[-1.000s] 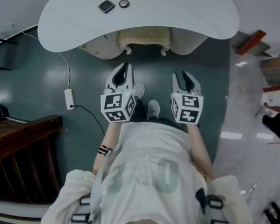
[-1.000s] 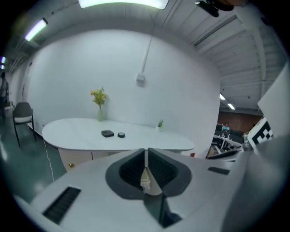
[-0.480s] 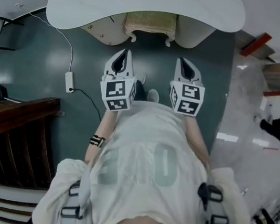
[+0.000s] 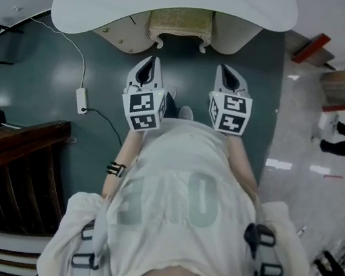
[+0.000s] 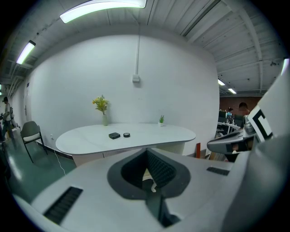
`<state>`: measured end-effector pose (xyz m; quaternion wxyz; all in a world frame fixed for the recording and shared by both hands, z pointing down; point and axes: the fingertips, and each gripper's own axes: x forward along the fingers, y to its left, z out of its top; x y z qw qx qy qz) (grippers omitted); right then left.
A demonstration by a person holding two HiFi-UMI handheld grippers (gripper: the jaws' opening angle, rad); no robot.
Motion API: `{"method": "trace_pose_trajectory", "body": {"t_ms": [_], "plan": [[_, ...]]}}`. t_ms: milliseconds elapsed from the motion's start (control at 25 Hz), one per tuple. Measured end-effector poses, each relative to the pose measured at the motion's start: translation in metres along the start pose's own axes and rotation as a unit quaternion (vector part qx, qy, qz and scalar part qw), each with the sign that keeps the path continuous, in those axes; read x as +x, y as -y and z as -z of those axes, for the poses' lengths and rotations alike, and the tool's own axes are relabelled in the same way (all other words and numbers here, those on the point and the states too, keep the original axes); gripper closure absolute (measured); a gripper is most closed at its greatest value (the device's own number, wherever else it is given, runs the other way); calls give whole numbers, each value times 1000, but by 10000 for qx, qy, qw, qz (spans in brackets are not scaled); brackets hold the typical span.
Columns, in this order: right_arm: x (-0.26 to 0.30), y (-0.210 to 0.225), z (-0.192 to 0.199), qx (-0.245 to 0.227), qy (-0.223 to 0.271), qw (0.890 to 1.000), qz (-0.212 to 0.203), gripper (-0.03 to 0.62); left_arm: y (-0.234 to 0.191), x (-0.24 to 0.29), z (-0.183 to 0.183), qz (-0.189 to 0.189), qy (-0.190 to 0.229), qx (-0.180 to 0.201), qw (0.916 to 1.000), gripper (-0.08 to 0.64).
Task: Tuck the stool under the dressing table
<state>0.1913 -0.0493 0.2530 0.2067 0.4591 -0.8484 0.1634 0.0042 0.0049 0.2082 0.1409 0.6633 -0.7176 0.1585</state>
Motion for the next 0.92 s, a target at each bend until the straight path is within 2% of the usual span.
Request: {"method": "trace_pose_trajectory", "body": {"t_ms": [280,480,920], "plan": [[2,-5,6,-48,-163,9998,-36,590,-4,7,16,17,-371,-215,9991,555],[5,-11,18,164,-394,9990,-139,589,-7,9,29,43,-550,-282,9981,555],[7,-15,25,25,-583,9982,-142,589,-17,14,41,60,-691,-463,9965,555]]}}
